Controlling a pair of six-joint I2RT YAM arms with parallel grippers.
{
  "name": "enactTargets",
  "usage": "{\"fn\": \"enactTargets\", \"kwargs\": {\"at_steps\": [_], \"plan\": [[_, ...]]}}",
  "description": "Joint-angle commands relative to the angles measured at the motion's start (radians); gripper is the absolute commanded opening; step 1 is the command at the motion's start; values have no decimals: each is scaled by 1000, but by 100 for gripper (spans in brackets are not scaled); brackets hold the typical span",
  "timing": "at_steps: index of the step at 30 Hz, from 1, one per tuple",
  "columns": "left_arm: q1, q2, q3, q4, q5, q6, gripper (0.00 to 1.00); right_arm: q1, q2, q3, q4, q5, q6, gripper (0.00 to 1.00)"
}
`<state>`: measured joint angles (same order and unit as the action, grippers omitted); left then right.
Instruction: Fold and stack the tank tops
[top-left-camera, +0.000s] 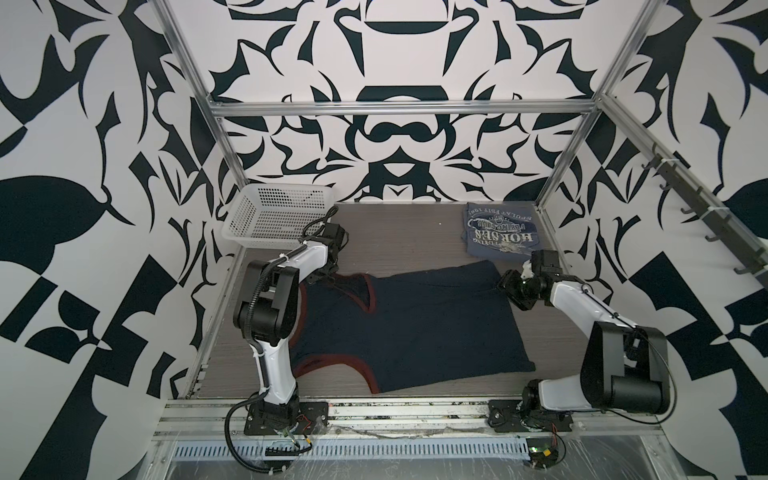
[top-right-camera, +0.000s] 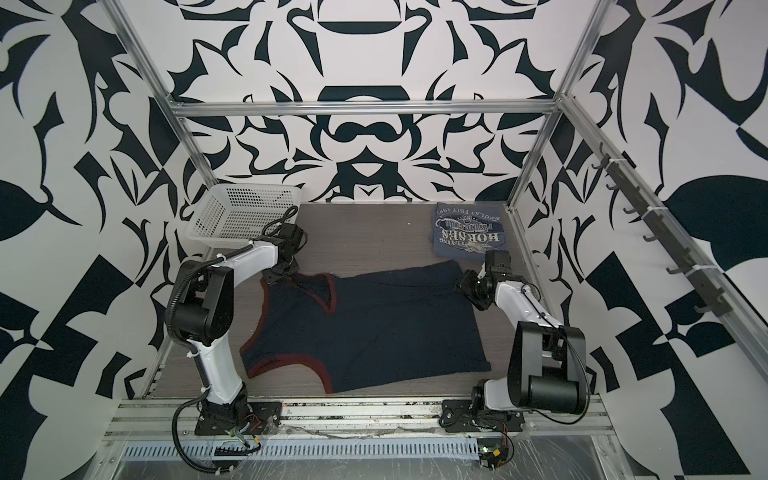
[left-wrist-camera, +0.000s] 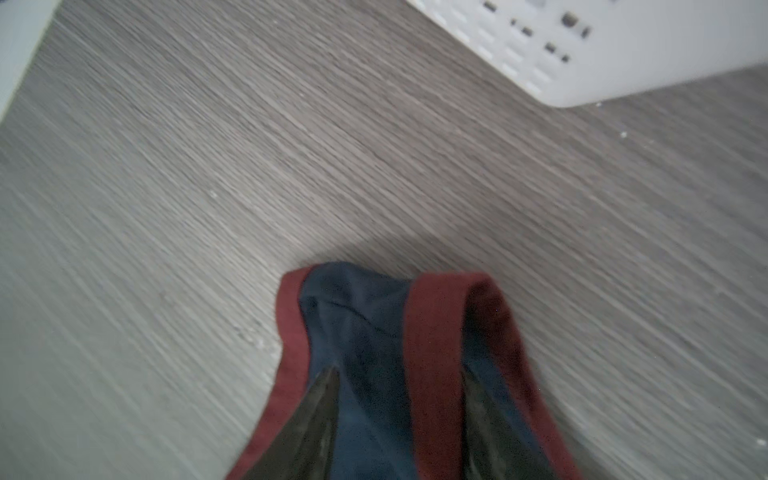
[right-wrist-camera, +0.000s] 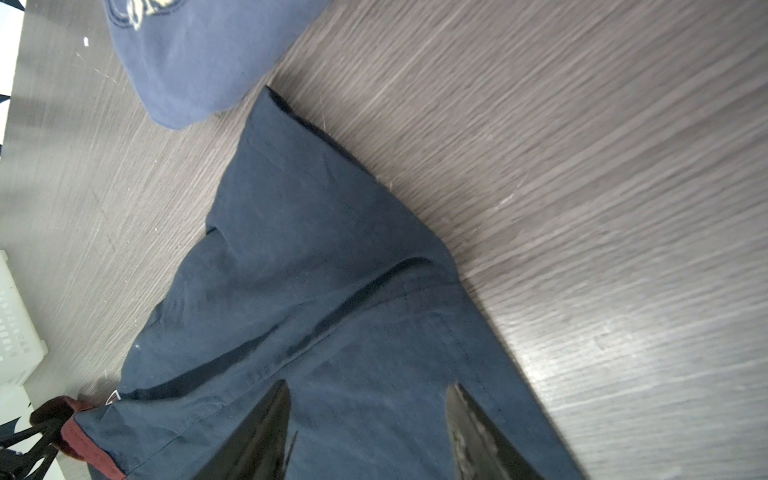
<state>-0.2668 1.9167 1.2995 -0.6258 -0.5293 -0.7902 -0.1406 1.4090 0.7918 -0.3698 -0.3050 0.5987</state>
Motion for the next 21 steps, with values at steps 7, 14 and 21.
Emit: {"fn": "enactTargets", "kwargs": {"at_steps": [7,14,21], "plan": [[18,-125,-125,-8,-53,-48,32,0,-22,0,-11,19,-10,64],[36,-251,-272,72,-58,-84,23,0,-10,5,-21,38,-10,64],[76,-349,-443,189,-7,-141,19,-1,66,26,-23,48,0,62]]}}
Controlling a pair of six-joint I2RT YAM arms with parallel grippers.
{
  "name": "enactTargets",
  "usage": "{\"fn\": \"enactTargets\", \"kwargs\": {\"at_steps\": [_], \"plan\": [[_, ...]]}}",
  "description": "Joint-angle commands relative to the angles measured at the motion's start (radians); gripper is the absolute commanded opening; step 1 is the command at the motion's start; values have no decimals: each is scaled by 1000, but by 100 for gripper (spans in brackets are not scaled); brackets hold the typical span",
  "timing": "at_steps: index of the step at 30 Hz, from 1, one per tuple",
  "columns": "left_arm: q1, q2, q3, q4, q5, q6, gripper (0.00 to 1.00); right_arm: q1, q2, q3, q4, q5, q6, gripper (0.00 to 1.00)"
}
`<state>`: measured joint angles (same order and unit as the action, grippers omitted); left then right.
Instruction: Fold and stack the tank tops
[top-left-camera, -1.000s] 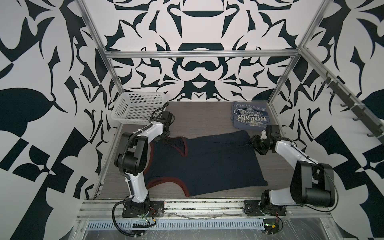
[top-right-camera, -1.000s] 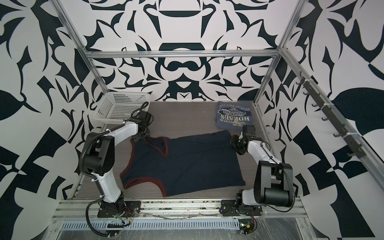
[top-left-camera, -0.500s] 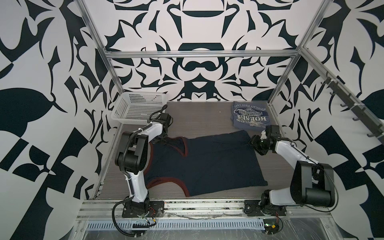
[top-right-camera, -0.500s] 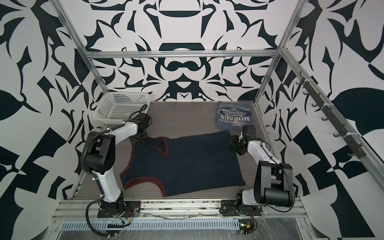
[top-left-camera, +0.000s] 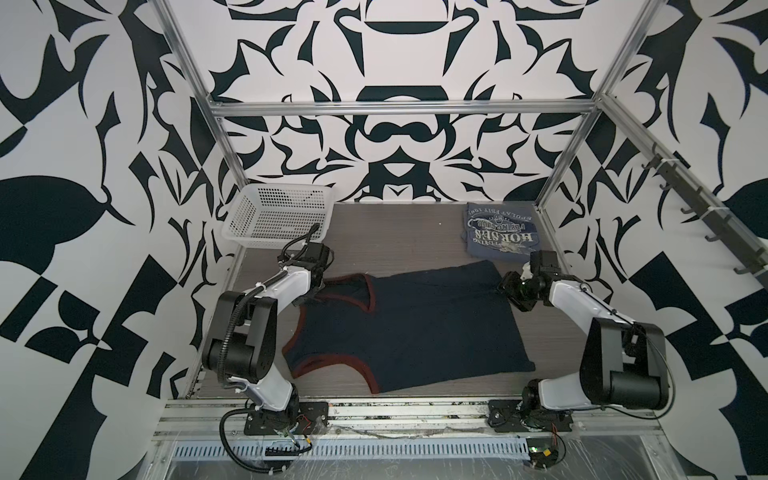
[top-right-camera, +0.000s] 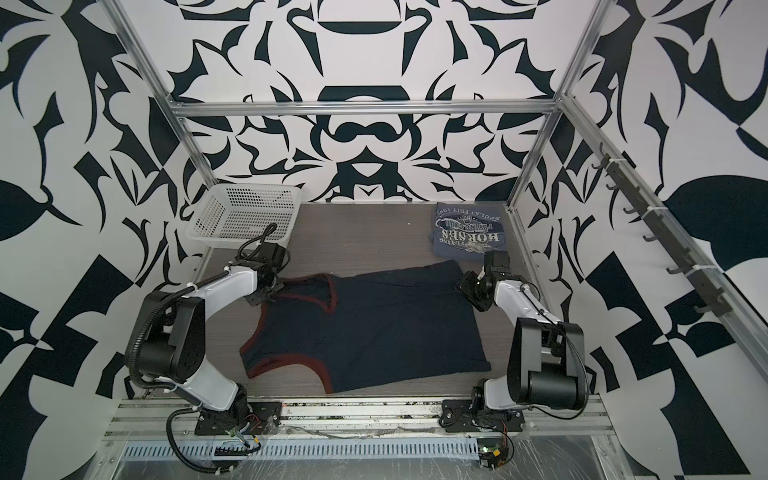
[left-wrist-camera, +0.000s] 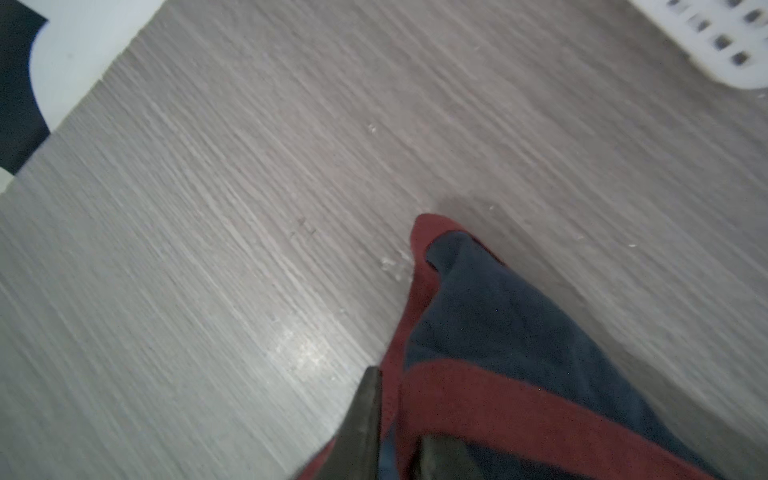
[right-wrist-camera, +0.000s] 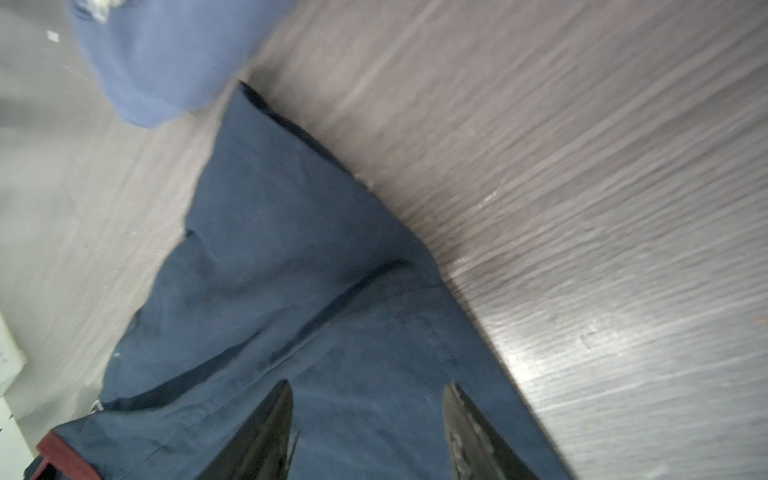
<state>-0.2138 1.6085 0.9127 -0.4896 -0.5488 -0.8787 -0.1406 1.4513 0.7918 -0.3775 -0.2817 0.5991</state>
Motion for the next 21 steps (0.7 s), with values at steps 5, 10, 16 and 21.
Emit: {"fn": "enactTargets", "kwargs": {"at_steps": [5,10,16,21], "plan": [[105,-85,-183,175,145,-81,32,-29,64,31,-22,47,12,61],[150,-101,-203,162,209,-107,47,-33,42,21,-17,55,24,61],[183,-166,-222,173,253,-106,59,-28,-55,23,-18,47,21,60],[183,-209,-228,161,238,-101,64,47,-68,78,-17,14,-18,59]]}}
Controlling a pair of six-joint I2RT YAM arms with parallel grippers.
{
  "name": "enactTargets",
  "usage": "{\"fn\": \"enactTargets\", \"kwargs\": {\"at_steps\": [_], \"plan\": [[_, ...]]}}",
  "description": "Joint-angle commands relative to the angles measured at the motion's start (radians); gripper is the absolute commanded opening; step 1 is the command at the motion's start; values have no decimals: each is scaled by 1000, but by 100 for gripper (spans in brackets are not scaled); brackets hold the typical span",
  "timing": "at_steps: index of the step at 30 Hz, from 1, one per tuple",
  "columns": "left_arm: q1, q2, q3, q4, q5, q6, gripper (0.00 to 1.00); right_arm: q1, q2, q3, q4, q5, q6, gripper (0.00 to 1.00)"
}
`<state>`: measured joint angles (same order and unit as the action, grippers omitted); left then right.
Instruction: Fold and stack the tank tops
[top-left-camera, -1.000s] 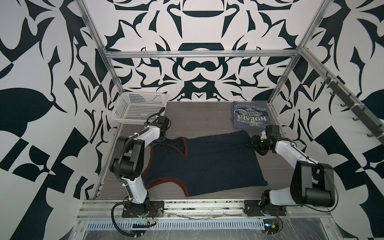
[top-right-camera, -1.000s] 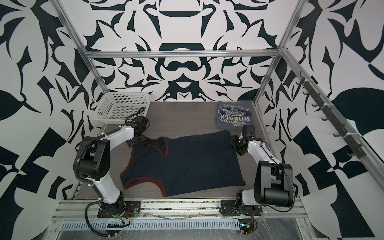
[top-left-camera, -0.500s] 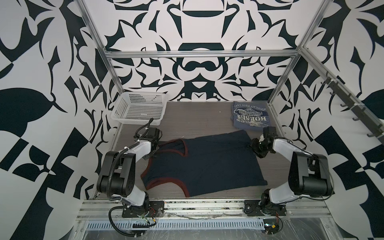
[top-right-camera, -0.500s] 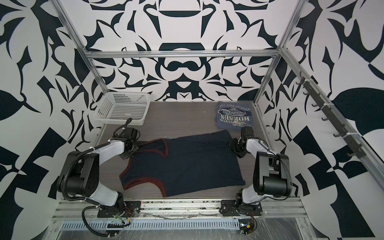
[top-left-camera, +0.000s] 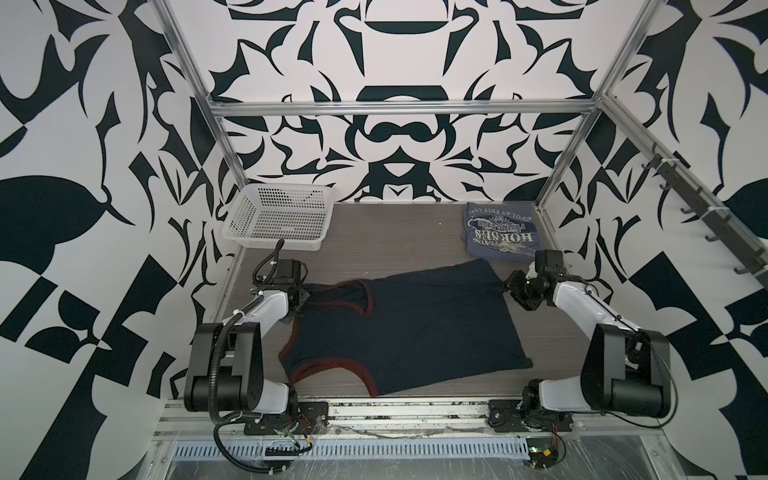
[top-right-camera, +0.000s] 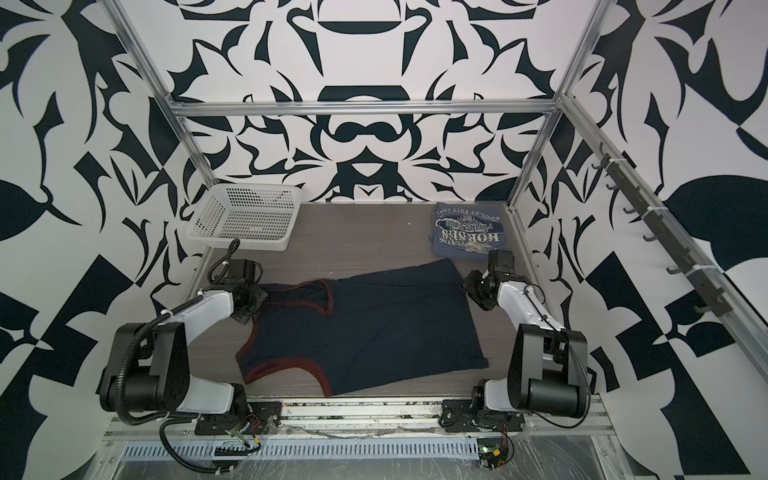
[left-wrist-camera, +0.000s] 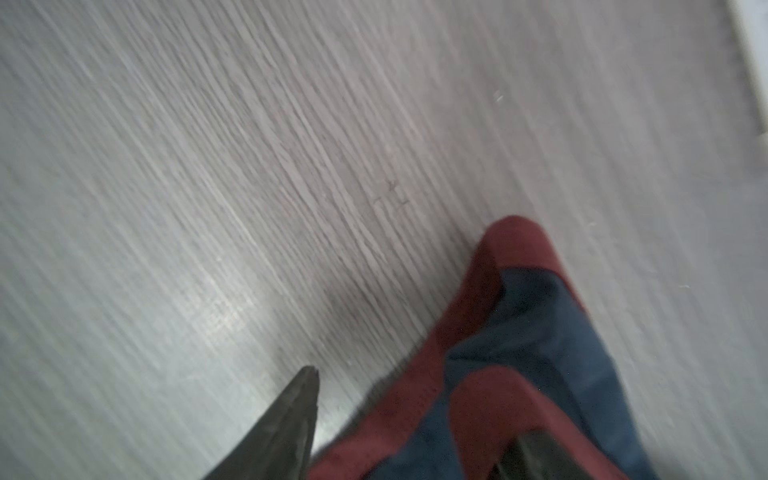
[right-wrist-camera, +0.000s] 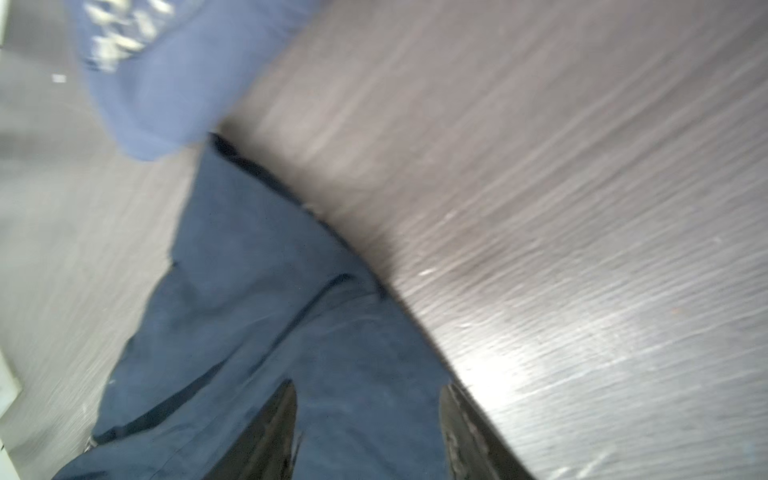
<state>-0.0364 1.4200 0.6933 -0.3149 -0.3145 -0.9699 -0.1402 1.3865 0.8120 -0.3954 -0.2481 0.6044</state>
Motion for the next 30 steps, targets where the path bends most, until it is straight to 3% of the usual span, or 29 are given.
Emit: {"fn": "enactTargets", "kwargs": {"at_steps": [1,6,15,22,30], "plan": [[6,-15,-8,-9,9,-9,65,82,14,77,3,-19,-31,59],[7,17,-9,23,39,-9,64,189,177,174,35,-41,-7,58],[92,26,-87,119,155,-50,61,181,422,231,74,-69,25,57],[128,7,-131,151,191,-71,65,27,411,95,138,-86,89,55],[136,-99,-147,115,169,-60,72,20,351,63,158,-88,77,54]]}}
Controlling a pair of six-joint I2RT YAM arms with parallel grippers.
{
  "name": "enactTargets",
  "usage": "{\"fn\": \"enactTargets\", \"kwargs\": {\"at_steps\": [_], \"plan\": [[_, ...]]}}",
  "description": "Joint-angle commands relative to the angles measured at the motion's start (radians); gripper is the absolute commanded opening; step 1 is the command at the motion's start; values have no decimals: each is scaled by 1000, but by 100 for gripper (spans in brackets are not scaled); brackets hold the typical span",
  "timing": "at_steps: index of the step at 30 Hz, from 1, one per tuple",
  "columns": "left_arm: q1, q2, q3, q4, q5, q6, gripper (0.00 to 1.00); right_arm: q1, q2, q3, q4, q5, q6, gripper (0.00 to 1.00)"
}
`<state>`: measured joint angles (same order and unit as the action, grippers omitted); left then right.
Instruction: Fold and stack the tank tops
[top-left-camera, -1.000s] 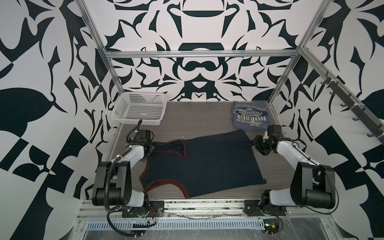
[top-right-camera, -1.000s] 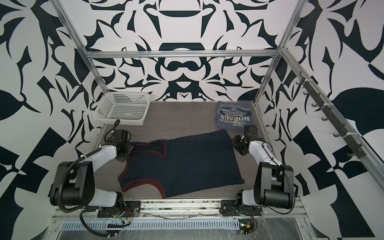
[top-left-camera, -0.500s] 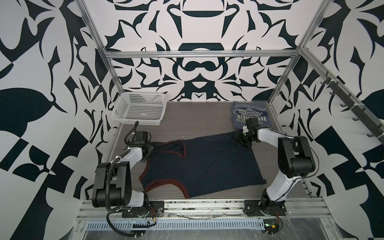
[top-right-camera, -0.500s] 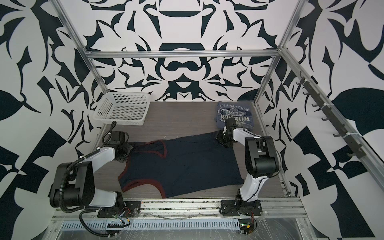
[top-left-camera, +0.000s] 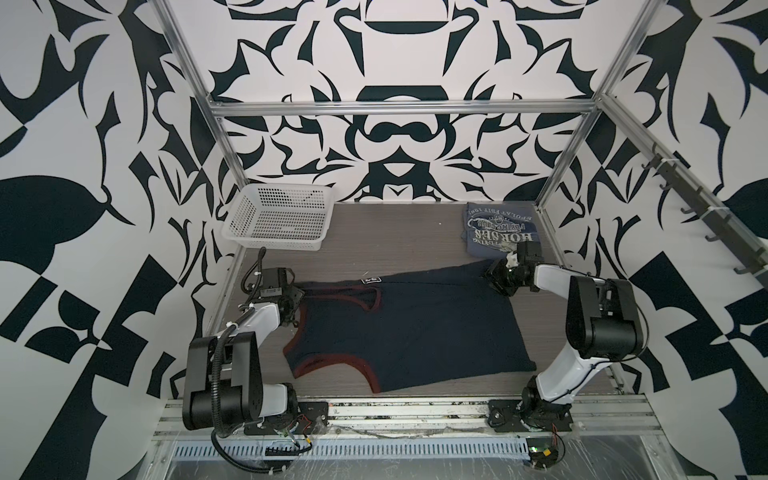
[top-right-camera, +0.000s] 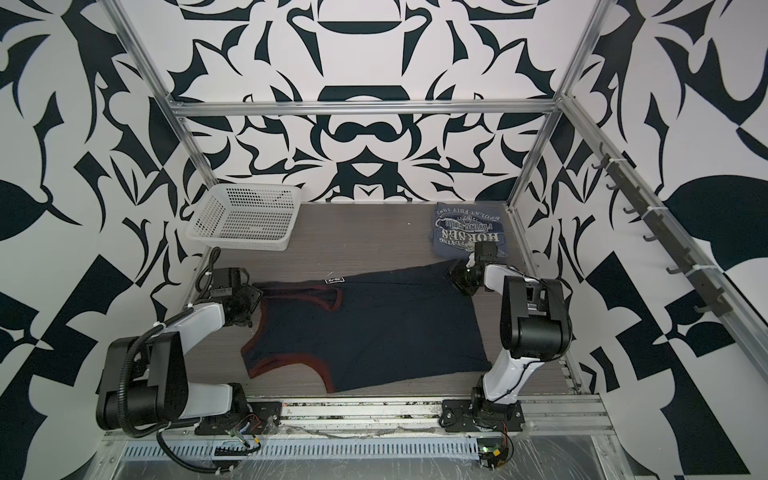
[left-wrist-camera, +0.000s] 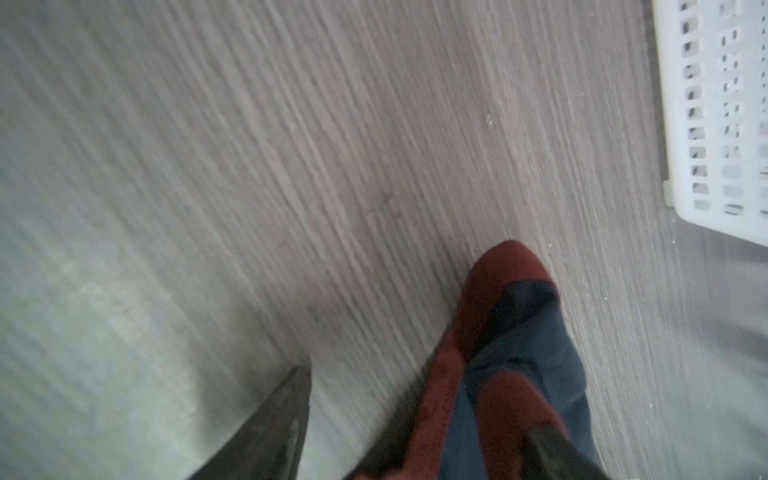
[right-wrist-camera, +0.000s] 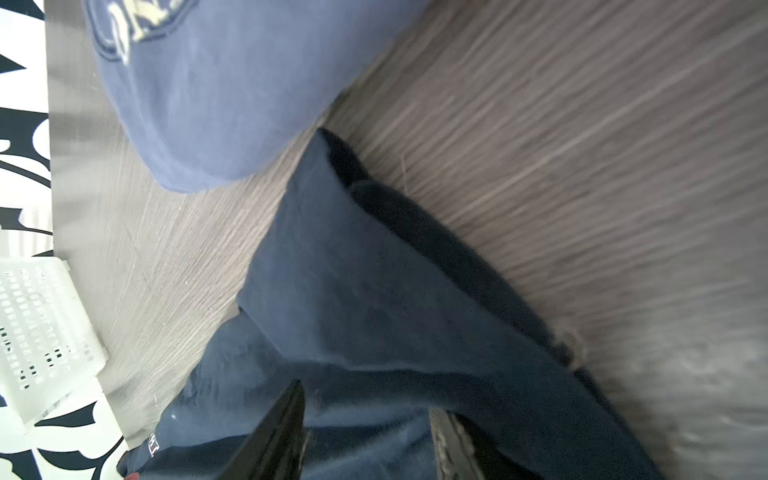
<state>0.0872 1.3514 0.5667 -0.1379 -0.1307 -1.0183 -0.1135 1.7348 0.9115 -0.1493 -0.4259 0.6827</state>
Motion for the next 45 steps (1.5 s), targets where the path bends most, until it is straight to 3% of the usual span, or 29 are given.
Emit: {"fn": "enactTargets", "kwargs": {"at_steps": [1,6,9,14,21,26,32,37,40,42,45], "plan": [[14,-40,-21,-66,-17,-6,74,-7,-7,-35,-89,90,-4,54],[14,-40,23,-65,34,73,94,34,-49,-9,-121,87,-38,56],[14,-7,50,-69,82,100,99,62,-68,2,-135,79,-50,56],[14,-1,19,-63,98,51,99,72,-99,-5,-139,66,-62,56],[15,-143,-98,10,97,-79,100,73,-153,13,-177,81,-83,57],[16,-140,-102,38,141,-58,100,120,-179,36,-197,90,-97,58],[-3,-109,-105,46,238,-58,100,247,-203,63,-196,129,-83,58],[-92,-363,-112,-206,-44,-136,100,436,-177,127,-184,186,-67,57],[-101,-460,-97,-271,-107,-132,100,557,-124,194,-184,238,-63,57],[-104,-454,-56,-286,-94,-90,99,628,-73,249,-184,255,-63,57],[-108,-346,15,-186,32,17,96,724,19,348,-185,278,-71,57]]}}
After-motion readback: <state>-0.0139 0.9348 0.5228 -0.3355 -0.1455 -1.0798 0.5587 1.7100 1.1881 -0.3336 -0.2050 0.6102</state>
